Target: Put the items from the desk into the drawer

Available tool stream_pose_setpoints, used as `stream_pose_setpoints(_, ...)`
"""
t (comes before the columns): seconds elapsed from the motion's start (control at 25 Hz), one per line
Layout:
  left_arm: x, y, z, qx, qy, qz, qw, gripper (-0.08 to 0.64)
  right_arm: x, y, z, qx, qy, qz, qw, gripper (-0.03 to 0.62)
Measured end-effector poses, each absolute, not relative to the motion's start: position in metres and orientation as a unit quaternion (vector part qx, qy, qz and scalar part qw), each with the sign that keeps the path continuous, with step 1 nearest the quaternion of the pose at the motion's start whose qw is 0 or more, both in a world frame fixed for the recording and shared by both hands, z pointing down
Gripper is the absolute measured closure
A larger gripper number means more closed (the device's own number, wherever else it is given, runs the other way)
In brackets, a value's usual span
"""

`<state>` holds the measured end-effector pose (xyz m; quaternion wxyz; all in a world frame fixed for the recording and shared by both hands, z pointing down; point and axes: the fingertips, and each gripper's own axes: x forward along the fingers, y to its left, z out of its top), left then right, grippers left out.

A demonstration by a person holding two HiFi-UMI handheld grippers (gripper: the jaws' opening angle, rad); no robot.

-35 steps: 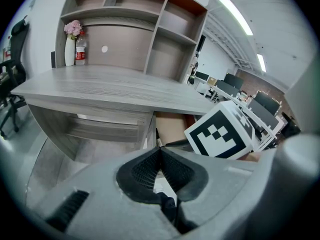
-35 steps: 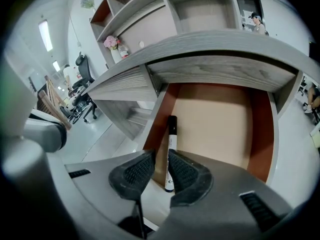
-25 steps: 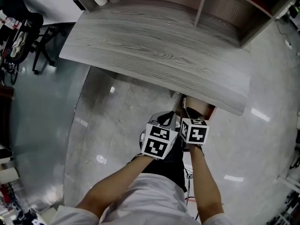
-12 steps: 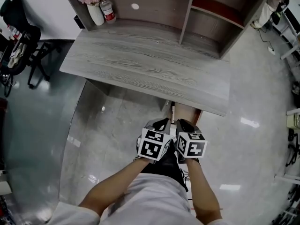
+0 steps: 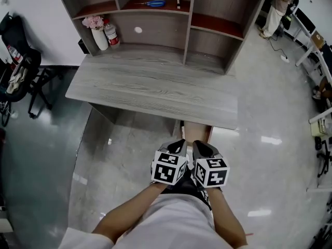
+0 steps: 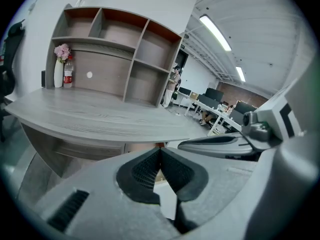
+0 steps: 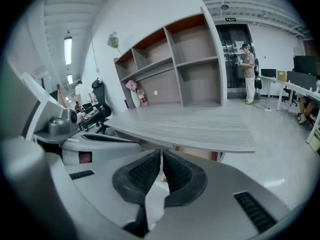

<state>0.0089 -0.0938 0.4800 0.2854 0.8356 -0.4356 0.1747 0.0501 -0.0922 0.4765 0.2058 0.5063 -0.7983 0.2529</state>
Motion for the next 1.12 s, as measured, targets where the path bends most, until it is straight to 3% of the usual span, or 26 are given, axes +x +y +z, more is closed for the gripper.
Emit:
stream_pose_setpoints(0.28,0.006,-0.080,0.454,0.842,-0.442,0.161,0.266,0.557,0.048,-0.073,0.443,0.504,-0.813,0.236,0.172,0.588)
stream_pose_setpoints(1.12,0.012,-0.064,0.437,0.856,-0.428,0.164,0.239,0.557,0.043,-0.058,0.425,0.510,-0.821,0.199,0.164,0.591)
